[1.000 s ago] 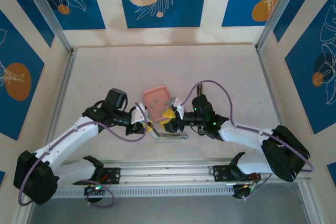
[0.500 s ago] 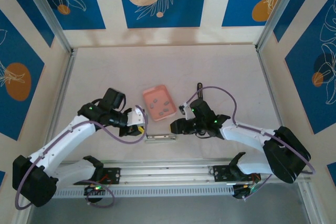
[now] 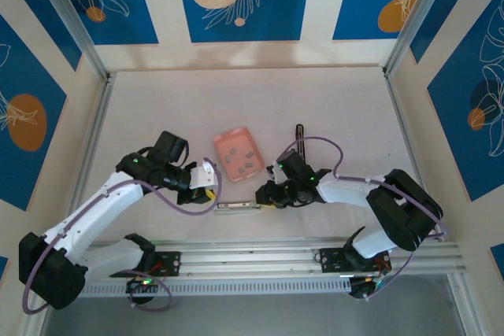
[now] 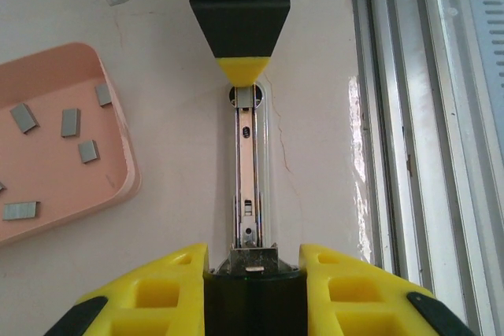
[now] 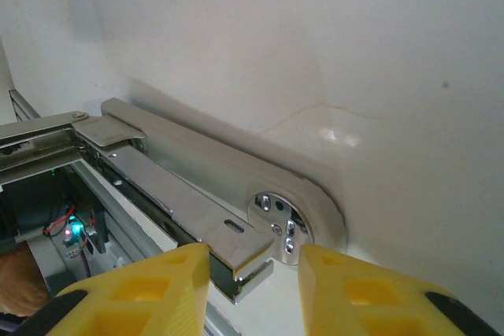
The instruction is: Load the staples into the stapler
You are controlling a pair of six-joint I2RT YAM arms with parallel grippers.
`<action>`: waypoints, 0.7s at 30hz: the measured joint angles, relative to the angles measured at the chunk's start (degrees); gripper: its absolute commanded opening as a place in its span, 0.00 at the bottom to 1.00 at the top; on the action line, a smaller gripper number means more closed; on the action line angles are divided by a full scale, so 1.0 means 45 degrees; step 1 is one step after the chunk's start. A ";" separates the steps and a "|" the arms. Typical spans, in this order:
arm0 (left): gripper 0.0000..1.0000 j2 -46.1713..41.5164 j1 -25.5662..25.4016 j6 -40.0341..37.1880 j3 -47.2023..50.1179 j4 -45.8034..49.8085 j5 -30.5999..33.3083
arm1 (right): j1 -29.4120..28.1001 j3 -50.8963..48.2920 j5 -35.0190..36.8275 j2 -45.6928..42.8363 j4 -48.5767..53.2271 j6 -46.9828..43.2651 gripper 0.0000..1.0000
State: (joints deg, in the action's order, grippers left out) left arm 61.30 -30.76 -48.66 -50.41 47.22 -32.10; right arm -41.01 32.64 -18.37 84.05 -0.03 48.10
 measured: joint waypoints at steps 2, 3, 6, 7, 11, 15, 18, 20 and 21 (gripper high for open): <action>0.18 0.0019 0.0000 0.0024 0.0000 0.0000 0.0092 | 0.0000 0.0083 -0.0136 0.0199 -0.0194 0.0044 0.26; 0.18 0.0068 0.0000 0.0058 -0.0005 -0.0005 0.0146 | 0.0000 0.0107 -0.0214 0.0287 -0.0301 0.0063 0.25; 0.18 0.0316 -0.0005 0.0427 -0.0005 -0.0146 0.0243 | -0.0058 0.0121 -0.0335 0.0549 -0.0597 0.0126 0.22; 0.18 0.0418 -0.0015 0.0631 -0.0005 -0.0257 0.0243 | -0.0078 0.0131 -0.0345 0.0651 -0.0685 0.0151 0.22; 0.17 0.0801 -0.0393 0.1472 -0.0117 -0.0782 0.0355 | -0.0185 0.0141 -0.0345 0.1030 -0.1146 0.0306 0.21; 0.15 0.1642 -0.1200 0.2361 -0.0355 -0.1583 0.0617 | -0.0384 0.0151 -0.0413 0.1316 -0.1758 0.0495 0.20; 0.14 0.2497 -0.1836 0.3021 -0.0520 -0.2273 0.0923 | -0.0495 0.0151 -0.0568 0.1404 -0.2215 0.0690 0.20; 0.13 0.3045 -0.2205 0.3434 -0.0612 -0.2701 0.1161 | -0.0515 0.0146 -0.0636 0.1404 -0.2482 0.0787 0.21; 0.13 0.3351 -0.2395 0.3653 -0.0646 -0.2939 0.1273 | -0.0515 0.0126 -0.0661 0.1404 -0.2623 0.0811 0.21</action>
State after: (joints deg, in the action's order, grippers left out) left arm 76.38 -41.54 -32.23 -53.32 34.00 -26.37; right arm -43.33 33.21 -21.34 90.37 -11.84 51.75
